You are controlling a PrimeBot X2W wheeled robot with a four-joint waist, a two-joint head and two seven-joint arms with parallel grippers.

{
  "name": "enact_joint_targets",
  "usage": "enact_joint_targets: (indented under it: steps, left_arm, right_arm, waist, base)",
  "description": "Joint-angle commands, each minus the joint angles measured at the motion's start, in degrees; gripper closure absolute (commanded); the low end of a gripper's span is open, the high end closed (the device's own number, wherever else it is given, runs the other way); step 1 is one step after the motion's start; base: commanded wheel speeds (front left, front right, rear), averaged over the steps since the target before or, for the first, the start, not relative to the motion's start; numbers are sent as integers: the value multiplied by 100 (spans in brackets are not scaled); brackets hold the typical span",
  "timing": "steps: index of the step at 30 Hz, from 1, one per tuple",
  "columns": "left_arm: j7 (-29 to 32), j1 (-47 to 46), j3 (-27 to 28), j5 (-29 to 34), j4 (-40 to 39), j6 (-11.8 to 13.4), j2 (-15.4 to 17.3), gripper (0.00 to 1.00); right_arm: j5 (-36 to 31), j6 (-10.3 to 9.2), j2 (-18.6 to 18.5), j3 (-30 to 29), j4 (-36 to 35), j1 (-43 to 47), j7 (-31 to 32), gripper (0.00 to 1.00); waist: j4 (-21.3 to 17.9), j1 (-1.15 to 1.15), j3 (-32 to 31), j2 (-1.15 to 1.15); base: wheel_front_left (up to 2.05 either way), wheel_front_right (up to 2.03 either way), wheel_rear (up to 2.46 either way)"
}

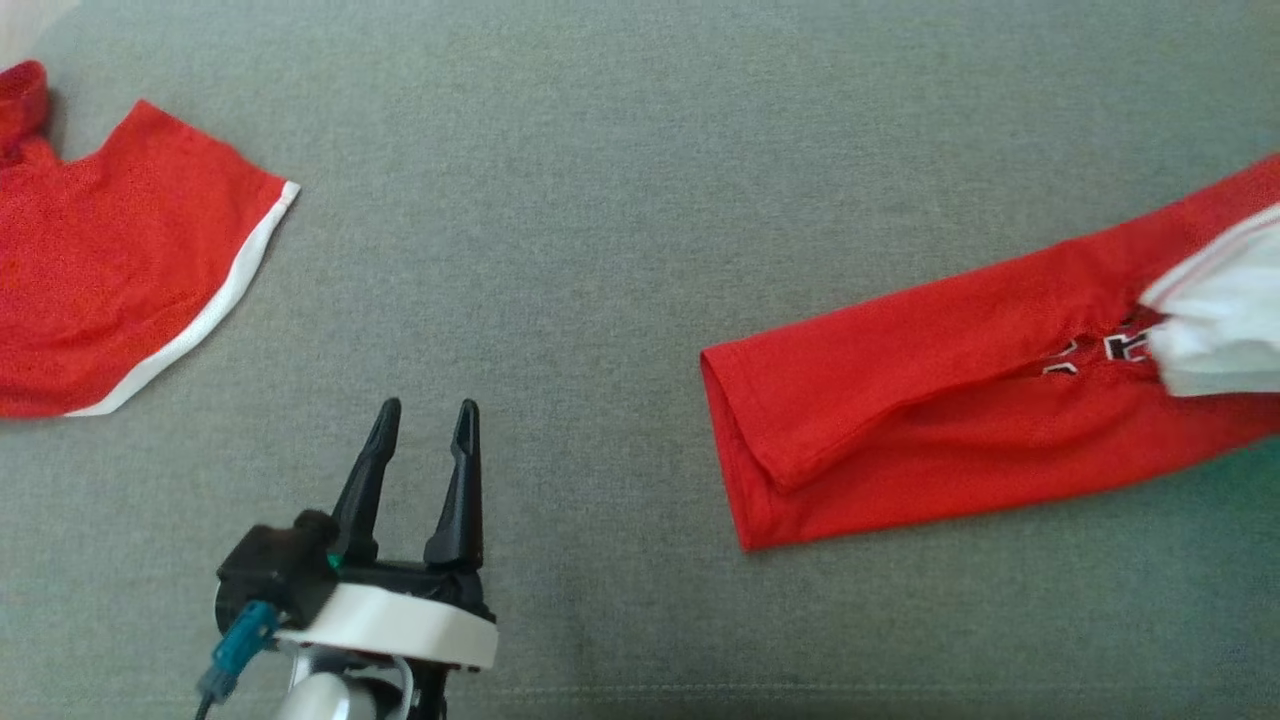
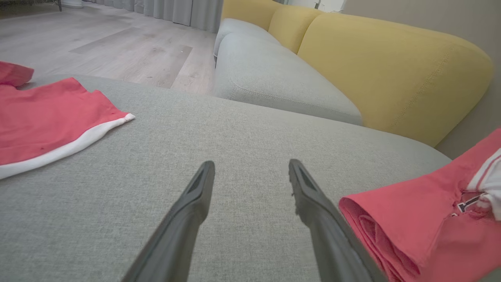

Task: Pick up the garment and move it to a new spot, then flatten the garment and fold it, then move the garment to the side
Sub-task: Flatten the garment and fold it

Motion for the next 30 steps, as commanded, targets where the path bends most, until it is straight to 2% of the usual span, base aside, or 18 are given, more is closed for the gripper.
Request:
enact_joint_targets:
  steps: [1,5,8,15,22,26,30]
  left_arm:
    - [-70,-29,176,-12,-165,43,-27,0]
    - [-70,-44,150,-41,-148,67,-27,0]
    - [-70,-70,143,-49,-119,78,-28,0]
    - [-70,-126,70,-43,-5,69,-28,0]
    - [-70,-121,63,-84,68,111,-28,0]
    - [-70,-60,41,-100,121,118,-28,0]
    - [-70,-21,19,-135,143,134,-28,0]
  right_arm:
    - [61,-4,-103,121,-335,119,41,100]
    - [158,-4,299,819,-1037,367,238,100]
    - [182,-4,655,1458,-1247,470,215,100]
    - [58,-4,1559,2757,-696,227,-299,100]
    - [-87,-4,2051,3253,-55,193,-800,100]
    - [-136,-4,2184,3348,196,168,-968,100]
    - [-150,-4,2168,3529,279,208,-985,100]
  waist:
    - [-23,0,-20,0]
    - [-73,0,-46,0]
    - [-107,0,-59,0]
    - [-106,0,-88,0]
    - [47,0,-160,0]
    - [80,0,-210,0]
    - [85,0,-263,0]
  base:
    - [0,0,0]
    - [0,0,0]
    - [0,0,0]
    - [0,0,0]
    - [0,0,0]
    - [0,0,0]
    - [0,0,0]
